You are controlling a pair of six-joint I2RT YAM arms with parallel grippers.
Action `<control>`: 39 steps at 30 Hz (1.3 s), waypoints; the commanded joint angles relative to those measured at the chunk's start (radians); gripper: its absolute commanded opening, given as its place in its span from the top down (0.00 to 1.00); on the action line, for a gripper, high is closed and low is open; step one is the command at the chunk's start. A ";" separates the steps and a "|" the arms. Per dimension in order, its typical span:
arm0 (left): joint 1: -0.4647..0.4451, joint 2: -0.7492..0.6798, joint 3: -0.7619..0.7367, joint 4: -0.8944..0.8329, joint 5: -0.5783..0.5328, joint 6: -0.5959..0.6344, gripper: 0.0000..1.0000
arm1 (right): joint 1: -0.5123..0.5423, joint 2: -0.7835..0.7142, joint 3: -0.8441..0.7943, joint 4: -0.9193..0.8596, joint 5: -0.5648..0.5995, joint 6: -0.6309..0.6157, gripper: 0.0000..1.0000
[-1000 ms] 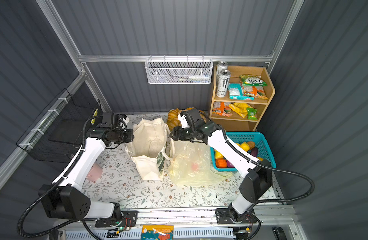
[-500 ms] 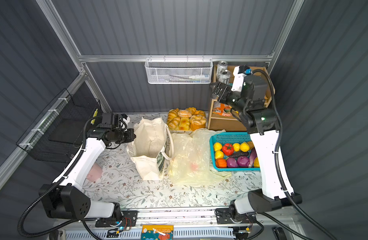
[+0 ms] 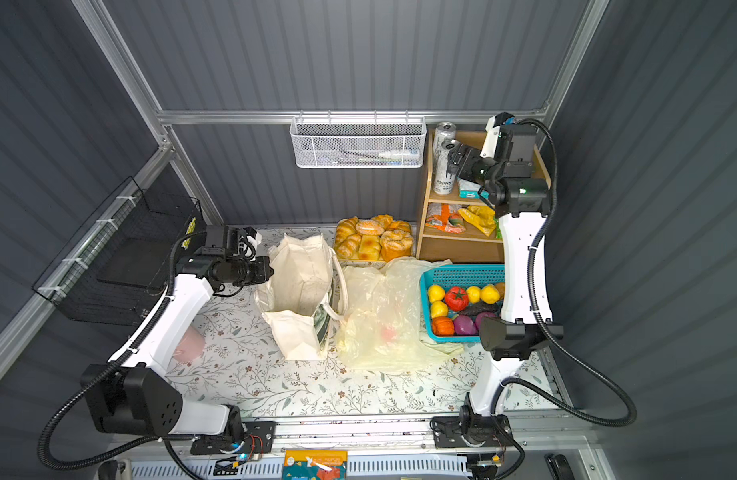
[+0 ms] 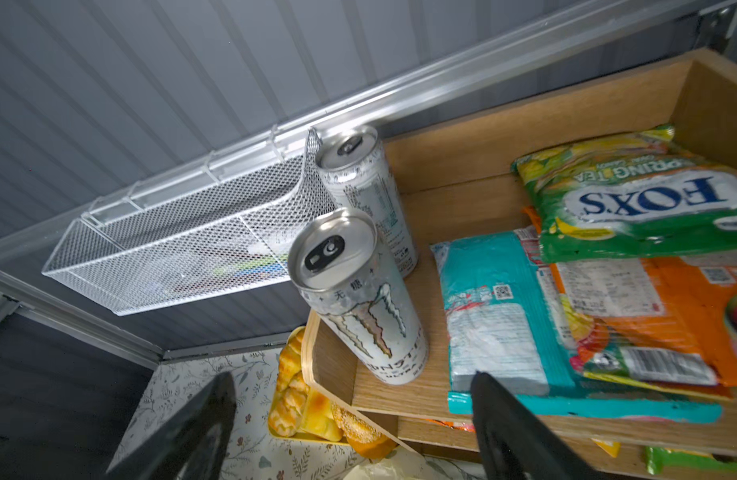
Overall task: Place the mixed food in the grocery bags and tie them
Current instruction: 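Release the tote with the right gripper and grasp a silver can on the shelf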
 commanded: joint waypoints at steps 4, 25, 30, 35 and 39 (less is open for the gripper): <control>-0.004 0.043 -0.001 -0.008 0.025 0.014 1.00 | 0.008 -0.009 -0.053 0.114 -0.013 -0.102 0.11; -0.004 0.123 0.047 -0.030 0.011 0.015 1.00 | 0.017 0.136 -0.045 0.271 0.003 -0.150 0.20; -0.005 0.130 0.044 -0.033 0.009 0.015 1.00 | 0.019 0.157 -0.033 0.289 -0.006 -0.154 0.33; -0.005 0.126 0.043 -0.032 0.010 0.011 1.00 | 0.024 0.154 -0.035 0.288 -0.011 -0.159 0.60; -0.005 0.124 0.041 -0.032 0.009 0.011 1.00 | 0.030 0.126 -0.052 0.299 -0.008 -0.160 0.81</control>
